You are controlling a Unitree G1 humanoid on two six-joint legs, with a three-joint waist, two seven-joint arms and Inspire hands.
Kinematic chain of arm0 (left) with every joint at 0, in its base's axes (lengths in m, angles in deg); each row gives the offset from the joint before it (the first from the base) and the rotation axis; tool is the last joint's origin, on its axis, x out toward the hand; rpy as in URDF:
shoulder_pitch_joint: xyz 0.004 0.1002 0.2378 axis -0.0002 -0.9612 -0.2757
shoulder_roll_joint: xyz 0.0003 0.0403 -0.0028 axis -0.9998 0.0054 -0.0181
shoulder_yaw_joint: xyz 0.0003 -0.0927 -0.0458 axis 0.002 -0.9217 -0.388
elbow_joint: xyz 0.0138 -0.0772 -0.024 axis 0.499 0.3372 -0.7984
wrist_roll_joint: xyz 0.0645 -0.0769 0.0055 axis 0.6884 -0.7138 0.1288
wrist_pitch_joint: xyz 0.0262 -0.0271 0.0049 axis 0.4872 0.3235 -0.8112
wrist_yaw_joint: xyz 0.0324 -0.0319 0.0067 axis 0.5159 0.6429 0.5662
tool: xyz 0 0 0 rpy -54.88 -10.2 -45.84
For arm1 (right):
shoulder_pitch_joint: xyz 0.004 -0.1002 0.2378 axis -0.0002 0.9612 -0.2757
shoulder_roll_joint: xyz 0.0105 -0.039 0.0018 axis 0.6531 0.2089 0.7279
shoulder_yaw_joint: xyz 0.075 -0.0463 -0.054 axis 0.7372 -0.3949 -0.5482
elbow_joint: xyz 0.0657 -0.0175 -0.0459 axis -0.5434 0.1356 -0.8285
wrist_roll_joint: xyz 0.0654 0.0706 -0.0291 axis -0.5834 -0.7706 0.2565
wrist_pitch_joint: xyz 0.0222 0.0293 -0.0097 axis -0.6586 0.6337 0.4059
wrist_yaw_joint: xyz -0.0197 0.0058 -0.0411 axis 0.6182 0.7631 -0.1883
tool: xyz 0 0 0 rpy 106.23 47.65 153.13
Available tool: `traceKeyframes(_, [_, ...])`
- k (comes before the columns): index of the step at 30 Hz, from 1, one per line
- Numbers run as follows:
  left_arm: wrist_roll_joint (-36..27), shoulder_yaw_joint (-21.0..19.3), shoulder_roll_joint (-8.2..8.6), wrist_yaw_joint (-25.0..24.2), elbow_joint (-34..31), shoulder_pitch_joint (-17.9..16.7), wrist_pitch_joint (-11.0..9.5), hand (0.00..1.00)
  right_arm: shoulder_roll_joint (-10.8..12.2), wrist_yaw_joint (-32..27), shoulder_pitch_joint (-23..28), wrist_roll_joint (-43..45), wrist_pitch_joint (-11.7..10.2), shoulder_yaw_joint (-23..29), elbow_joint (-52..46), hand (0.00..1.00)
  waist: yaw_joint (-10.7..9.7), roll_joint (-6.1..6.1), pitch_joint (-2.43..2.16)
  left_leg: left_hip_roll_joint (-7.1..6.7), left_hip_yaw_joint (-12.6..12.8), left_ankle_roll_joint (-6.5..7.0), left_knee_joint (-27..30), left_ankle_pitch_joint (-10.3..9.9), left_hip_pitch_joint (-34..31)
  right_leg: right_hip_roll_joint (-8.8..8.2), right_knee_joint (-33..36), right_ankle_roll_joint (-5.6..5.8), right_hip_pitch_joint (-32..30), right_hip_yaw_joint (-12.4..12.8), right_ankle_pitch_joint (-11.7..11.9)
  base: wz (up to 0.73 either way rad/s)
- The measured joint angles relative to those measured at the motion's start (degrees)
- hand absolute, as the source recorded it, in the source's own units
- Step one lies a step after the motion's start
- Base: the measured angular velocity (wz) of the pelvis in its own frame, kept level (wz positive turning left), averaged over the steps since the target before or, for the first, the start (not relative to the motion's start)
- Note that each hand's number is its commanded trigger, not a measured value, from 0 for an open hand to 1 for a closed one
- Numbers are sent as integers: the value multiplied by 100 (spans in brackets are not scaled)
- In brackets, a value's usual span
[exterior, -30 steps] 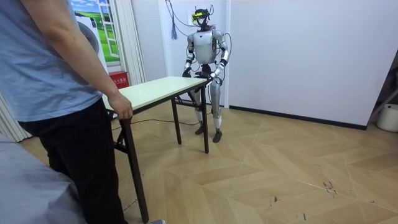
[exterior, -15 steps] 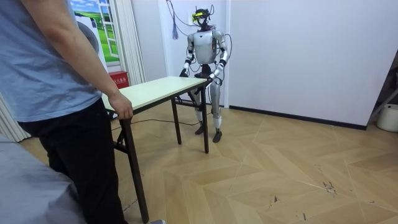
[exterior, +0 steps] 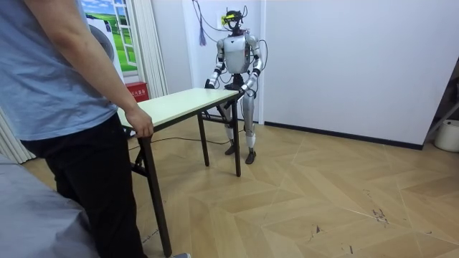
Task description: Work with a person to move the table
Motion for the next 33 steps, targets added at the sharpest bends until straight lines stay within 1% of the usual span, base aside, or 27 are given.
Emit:
traceKeyframes(6, [-28, -12, 50, 17, 5, 1, -1, 0, 99, -129, -15, -215, -10, 1, -5, 0, -31, 32, -21, 0, -6, 0, 3, 0, -23, -1, 0, 0, -20, -9, 0, 0])
traceKeyframes(7, [-130, -12, 64, 38, 5, 2, -2, 0, 108, -151, -28, -242, -10, 1, -5, 0, -44, 35, -22, 0, -5, 0, 3, 0, -23, -1, -1, 0, -22, -7, 0, 0])
traceKeyframes(14, [-450, -111, 114, 94, -4, 47, -5, 0, 153, -135, -165, -286, 7, 0, 20, 0, -167, 21, -15, 2, -8, 0, 13, 0, -40, -2, 0, 0, -29, -9, 0, 0])
traceKeyframes(18, [-472, -138, 142, 95, -123, 83, -33, 0, 187, -79, -174, -297, 6, 6, 20, 0, -166, 13, -15, 4, -7, 0, 47, 0, -110, -3, 6, -3, -89, -6, 2, 0])
traceKeyframes(21, [-613, -173, 170, 101, -197, 87, -26, 0, 205, -71, -177, -363, 13, 10, 21, 0, -164, 10, -13, 4, -7, 0, 50, 0, -113, -4, 6, -5, -86, -7, 3, 0])
traceKeyframes(23, [-627, -213, 197, 125, -229, 86, -26, 0, 213, -61, -177, -366, 18, 27, 22, 0, -165, -1, -6, 6, -8, 0, 60, 0, -131, -3, 6, -5, -97, -12, 3, 0])
traceKeyframes(26, [-630, -227, 206, 211, -371, 70, -21, 0, 250, -58, -177, -370, 61, 157, 22, 0, -159, -3, -5, 6, -15, 0, 66, 0, -184, -2, 6, -7, -132, -17, 4, 0])
traceKeyframes(31, [-677, -284, 214, 262, -465, 59, 17, 0, 257, -61, -177, -492, 61, 264, 7, 0, -140, -1, -6, 6, -18, 3, 71, 1, -241, -1, 8, -14, -181, -30, 9, 0])
traceKeyframes(33, [-677, -368, 267, 302, -467, 54, 59, 0, 366, -116, -173, -669, 50, 428, 7, 0, -133, 1, -7, 5, -13, 6, 81, 14, -223, -2, 8, -19, -186, -24, 12, 0])
